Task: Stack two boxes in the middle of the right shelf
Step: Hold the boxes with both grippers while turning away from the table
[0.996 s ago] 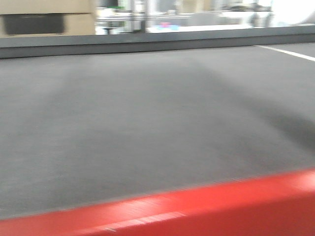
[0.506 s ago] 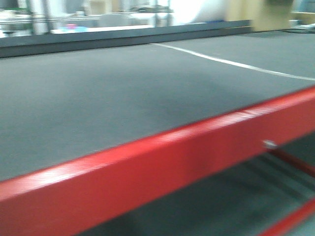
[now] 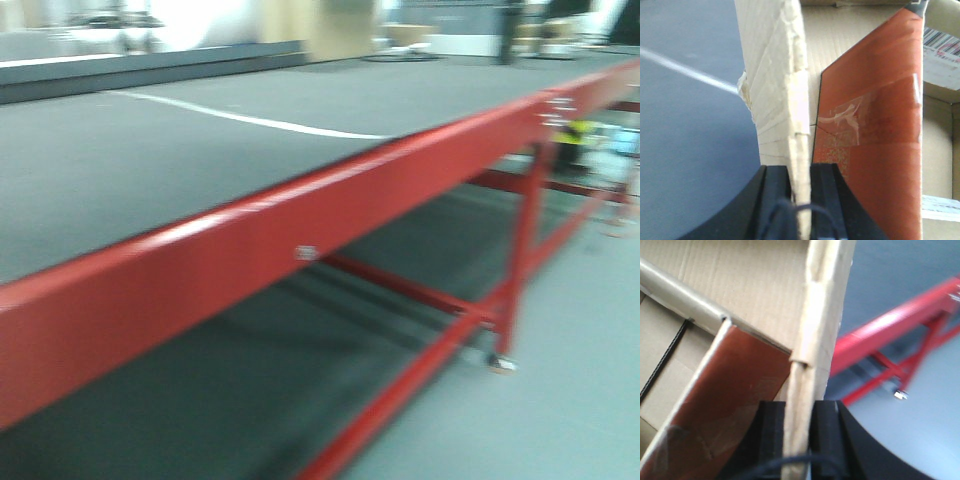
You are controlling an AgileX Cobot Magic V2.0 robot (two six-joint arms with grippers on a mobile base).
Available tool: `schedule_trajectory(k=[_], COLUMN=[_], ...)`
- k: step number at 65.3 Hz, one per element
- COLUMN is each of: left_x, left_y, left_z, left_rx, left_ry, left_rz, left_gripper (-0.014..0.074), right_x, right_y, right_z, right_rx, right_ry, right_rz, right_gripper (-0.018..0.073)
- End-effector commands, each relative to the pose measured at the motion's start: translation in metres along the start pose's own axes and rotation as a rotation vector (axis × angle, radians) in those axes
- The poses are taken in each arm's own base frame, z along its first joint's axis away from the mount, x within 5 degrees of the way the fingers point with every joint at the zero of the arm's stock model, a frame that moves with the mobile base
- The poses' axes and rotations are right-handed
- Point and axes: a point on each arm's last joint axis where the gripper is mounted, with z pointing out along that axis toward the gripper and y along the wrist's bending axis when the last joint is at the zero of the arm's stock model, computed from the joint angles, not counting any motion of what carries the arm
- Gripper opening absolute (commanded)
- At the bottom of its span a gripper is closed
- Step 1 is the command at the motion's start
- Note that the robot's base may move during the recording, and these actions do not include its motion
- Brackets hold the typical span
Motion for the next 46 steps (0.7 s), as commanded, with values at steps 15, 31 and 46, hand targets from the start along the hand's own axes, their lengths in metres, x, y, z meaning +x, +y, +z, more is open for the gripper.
schedule_trajectory(k=[15,31,46], left_x=[-0.0108,-0.0108,-0.0108], left_y=[0.0005,0.0005,0.0005], left_z=[-0.0127,-0.0127,-0.0127], left_rx=[-0.004,-0.004,-0.004], left_ry=[-0.107,-0.107,-0.107], left_rz=[0.018,0.018,0.018], left_gripper=[-0.0111,-0.0111,-0.0111], right_x=[-0.0059,-0.0059,-0.0059], right_y=[-0.0039,-0.0039,-0.0039], right_z=[-0.0085,-0.0085,-0.0085], right_rx=[0.039,0.039,0.039], right_ry=[-0.056,-0.056,-0.056], right_rz=[-0.029,-0.029,-0.029], right_gripper=[-0.0153,-0.0153,-0.0153])
